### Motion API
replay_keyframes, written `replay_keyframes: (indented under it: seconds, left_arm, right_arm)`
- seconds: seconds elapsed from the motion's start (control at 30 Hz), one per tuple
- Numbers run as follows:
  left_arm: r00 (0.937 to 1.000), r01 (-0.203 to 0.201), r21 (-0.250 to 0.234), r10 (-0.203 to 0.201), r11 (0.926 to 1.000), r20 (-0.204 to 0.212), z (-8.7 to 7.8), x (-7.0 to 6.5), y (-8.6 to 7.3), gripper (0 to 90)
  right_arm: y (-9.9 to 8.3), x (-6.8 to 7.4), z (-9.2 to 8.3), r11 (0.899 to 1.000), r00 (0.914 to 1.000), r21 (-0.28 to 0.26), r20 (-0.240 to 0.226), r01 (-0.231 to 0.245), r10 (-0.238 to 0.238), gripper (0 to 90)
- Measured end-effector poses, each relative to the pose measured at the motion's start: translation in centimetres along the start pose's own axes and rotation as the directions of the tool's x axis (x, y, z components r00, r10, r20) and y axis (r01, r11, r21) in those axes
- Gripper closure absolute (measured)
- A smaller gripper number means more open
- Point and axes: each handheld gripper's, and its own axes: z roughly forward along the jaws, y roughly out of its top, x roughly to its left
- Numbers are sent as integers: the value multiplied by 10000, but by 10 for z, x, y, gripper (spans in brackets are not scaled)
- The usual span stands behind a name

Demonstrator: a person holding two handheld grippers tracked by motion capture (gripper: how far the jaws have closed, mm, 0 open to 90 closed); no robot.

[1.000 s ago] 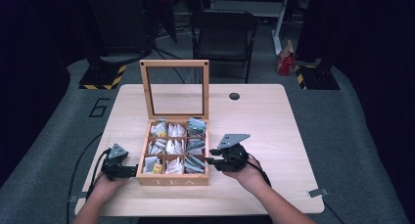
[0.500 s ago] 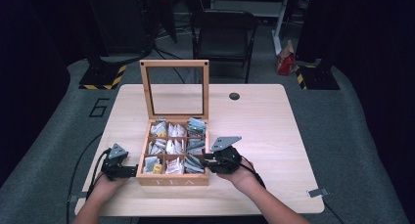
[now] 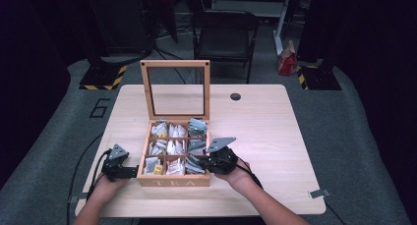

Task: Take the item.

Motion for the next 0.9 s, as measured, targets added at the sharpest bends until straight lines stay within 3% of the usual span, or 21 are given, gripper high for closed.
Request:
replay_keyframes:
  seconds: [0.43,0.9]
  left_arm:
    - [10000,25,-2,-25,10000,6,0,0,0,158]
    - [10000,24,-1,-24,10000,5,0,0,0,158]
  right_arm:
    - [-2,2,8,9995,9999,316,-145,64,-60,820]
    - [-2,2,12,9993,9995,321,-286,175,-166,882]
